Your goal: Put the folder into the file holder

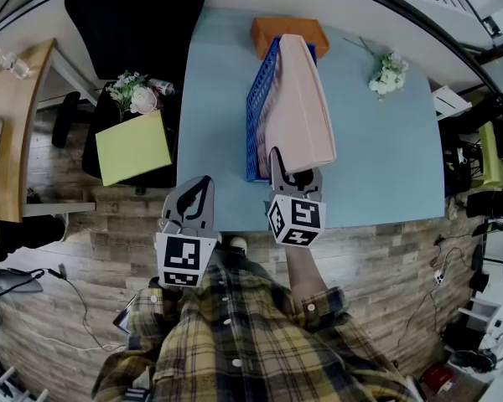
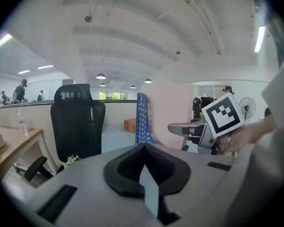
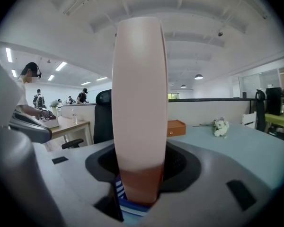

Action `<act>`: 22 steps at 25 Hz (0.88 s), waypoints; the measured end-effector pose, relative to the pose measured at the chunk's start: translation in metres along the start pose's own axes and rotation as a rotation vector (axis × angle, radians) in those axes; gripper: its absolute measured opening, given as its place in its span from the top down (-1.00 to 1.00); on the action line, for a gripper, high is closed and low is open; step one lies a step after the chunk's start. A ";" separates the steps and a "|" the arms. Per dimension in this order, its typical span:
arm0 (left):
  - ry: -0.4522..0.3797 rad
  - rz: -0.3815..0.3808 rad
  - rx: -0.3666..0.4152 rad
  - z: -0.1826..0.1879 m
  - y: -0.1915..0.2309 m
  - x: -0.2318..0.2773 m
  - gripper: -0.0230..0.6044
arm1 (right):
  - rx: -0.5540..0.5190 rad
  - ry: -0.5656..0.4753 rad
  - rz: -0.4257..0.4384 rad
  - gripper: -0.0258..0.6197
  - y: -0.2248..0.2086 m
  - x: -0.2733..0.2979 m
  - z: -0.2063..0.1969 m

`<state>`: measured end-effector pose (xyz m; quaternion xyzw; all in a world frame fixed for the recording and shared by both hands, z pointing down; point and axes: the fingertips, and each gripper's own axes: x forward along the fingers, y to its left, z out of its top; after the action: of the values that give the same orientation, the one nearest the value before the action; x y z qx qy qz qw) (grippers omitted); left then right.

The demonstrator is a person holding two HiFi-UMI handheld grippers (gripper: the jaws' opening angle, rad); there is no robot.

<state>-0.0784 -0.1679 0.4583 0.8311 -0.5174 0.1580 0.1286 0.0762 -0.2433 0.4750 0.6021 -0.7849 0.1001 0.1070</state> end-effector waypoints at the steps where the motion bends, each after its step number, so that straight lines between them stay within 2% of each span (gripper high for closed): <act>1: 0.002 0.000 0.000 0.000 0.000 0.000 0.96 | 0.001 0.001 0.001 0.34 0.000 0.000 -0.001; 13: 0.005 -0.006 0.010 -0.001 -0.006 0.002 0.96 | 0.020 0.009 0.030 0.27 -0.001 -0.002 -0.006; 17: 0.008 -0.004 0.015 0.001 -0.008 0.002 0.96 | 0.031 0.021 0.041 0.13 -0.002 -0.004 -0.009; 22: 0.004 -0.007 0.015 0.001 -0.012 0.000 0.96 | 0.048 0.022 0.050 0.07 -0.005 -0.009 -0.011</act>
<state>-0.0675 -0.1631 0.4572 0.8335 -0.5131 0.1631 0.1241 0.0834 -0.2328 0.4835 0.5835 -0.7958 0.1283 0.0987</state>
